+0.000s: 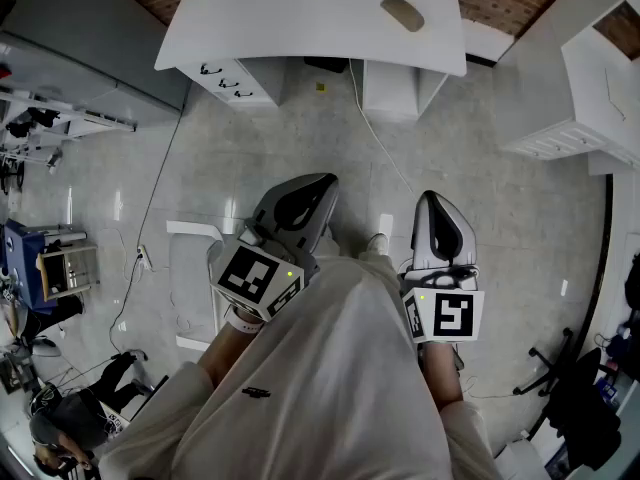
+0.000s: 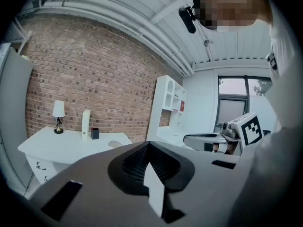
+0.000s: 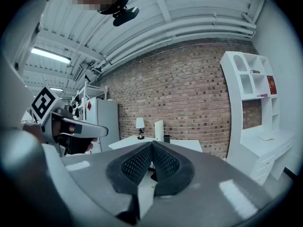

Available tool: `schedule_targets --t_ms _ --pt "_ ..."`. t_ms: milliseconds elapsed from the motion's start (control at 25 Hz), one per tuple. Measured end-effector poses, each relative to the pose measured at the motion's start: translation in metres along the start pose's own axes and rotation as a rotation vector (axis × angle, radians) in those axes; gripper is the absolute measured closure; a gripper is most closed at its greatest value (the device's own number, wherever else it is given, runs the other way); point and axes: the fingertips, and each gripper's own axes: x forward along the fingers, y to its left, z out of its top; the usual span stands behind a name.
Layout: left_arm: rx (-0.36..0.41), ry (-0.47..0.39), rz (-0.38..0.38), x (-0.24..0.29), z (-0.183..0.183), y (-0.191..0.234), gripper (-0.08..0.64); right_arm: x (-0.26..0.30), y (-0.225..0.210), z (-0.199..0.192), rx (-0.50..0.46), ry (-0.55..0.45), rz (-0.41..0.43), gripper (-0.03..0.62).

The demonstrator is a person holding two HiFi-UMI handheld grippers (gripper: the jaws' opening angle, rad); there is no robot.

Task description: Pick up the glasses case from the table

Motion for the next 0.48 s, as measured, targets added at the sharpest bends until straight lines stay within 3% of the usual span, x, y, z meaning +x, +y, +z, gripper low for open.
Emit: schedule_targets --t_ms 120,480 --pt "0.030 -0.002 -0.004 -0.006 0.009 0.004 0.554 0.002 0.005 0.001 0.012 0.006 -0.004 0.588" --pt "0.013 -0.010 0.008 -0.032 0.003 0.048 0.554 0.027 0.035 -0.007 0.031 0.024 -0.021 0.588"
